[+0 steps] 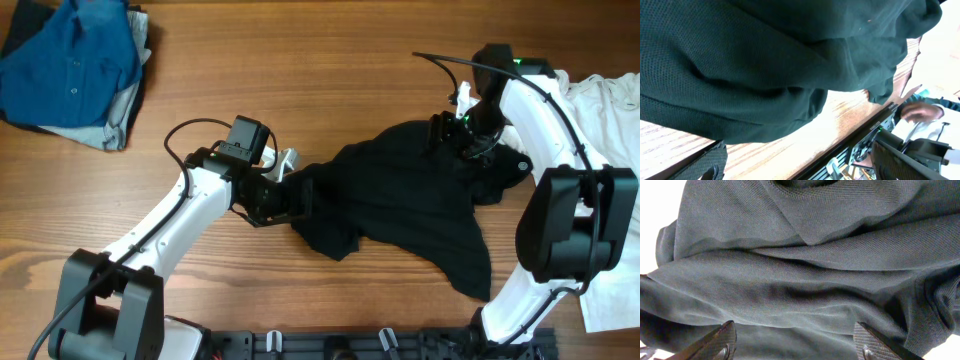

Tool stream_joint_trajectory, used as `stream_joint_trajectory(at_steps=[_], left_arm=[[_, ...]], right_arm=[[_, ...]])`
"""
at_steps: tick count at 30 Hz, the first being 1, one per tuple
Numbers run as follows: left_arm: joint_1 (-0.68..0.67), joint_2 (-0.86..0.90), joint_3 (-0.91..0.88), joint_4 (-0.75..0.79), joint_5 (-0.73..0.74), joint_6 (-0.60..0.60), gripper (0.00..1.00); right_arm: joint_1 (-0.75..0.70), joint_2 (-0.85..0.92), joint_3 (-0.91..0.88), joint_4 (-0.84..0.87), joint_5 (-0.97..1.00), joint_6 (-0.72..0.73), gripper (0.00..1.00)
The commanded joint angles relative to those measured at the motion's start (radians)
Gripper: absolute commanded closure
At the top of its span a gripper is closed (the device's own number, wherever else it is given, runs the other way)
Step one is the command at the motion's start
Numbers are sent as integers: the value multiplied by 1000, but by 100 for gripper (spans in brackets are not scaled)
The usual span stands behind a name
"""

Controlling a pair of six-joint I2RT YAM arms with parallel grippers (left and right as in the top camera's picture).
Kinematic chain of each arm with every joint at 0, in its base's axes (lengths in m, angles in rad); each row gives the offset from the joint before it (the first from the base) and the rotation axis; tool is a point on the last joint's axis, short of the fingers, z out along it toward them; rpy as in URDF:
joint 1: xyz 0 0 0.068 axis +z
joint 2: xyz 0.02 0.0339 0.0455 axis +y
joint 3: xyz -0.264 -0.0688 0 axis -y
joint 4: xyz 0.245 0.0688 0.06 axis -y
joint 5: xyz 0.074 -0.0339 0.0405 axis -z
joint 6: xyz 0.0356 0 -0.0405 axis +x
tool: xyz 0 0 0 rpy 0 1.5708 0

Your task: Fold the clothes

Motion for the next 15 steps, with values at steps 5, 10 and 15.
stream_joint_trajectory(at_steps=[5,10,15], left_arm=[[5,-12,-3,45,-8,-9,9],[5,-12,-3,22,-27,-5,7],[5,-12,-3,15,-41,-5,7]], right_arm=[[63,-97,62,2,66,-19,26],[129,-211,98,-28,67,-24,25],[240,-360,99,-35,87,-19,26]])
